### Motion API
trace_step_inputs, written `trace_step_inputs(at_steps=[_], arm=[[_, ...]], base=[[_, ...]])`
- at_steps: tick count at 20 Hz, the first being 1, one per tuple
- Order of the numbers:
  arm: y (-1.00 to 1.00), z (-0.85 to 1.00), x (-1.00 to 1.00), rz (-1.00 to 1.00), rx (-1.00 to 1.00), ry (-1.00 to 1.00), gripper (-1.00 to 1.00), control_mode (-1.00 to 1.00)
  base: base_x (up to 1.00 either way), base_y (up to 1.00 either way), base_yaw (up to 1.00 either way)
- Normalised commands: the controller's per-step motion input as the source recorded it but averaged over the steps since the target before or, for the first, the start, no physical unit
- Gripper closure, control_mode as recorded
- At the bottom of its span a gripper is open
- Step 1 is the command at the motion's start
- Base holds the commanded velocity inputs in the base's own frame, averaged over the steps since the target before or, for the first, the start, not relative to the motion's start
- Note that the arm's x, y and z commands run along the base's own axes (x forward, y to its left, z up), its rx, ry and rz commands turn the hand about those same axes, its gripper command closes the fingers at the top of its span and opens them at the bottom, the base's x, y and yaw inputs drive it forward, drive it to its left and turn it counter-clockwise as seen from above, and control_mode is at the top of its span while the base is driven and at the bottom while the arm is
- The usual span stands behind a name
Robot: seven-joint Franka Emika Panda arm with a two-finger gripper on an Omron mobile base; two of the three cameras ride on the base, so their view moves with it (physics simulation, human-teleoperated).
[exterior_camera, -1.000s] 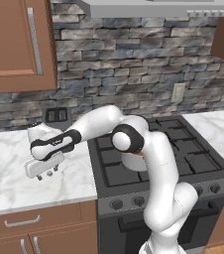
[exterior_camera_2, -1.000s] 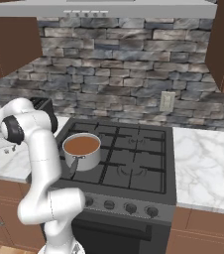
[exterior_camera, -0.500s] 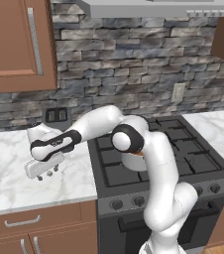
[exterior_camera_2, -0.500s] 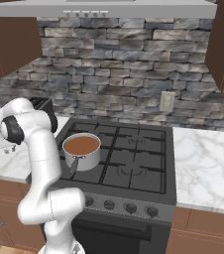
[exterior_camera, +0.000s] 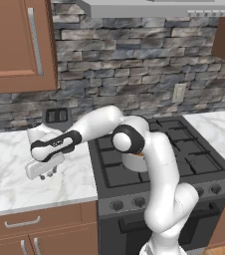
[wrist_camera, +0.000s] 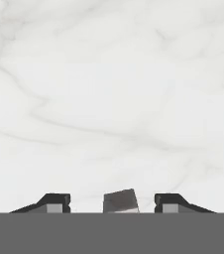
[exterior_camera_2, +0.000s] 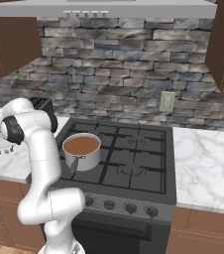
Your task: Pick up the sugar cube(s) and place them in the saucepan with hot chocolate.
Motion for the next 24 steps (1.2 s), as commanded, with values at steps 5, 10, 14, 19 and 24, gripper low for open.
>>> trace_step_inputs(at_steps=[5, 10, 14, 19, 24], arm=[[0.0, 0.0, -0.02, 0.0, 0.0, 0.0, 1.0, -1.0], [0.0, 0.0, -0.06, 0.0, 0.0, 0.0, 1.0, -1.0], [-0.03, 0.0, -0.02, 0.0, 0.0, -0.02, 1.0, -1.0], [-0.52, 0.11, -0.22, -0.01, 0.0, -0.11, 1.0, -1.0], [-0.73, 0.38, -0.33, -0.03, 0.0, -0.07, 1.0, -1.0]], base=[[0.0, 0.0, 0.0], [0.0, 0.0, 0.0], [0.0, 0.0, 0.0], [0.0, 0.0, 0.0], [0.0, 0.0, 0.0]])
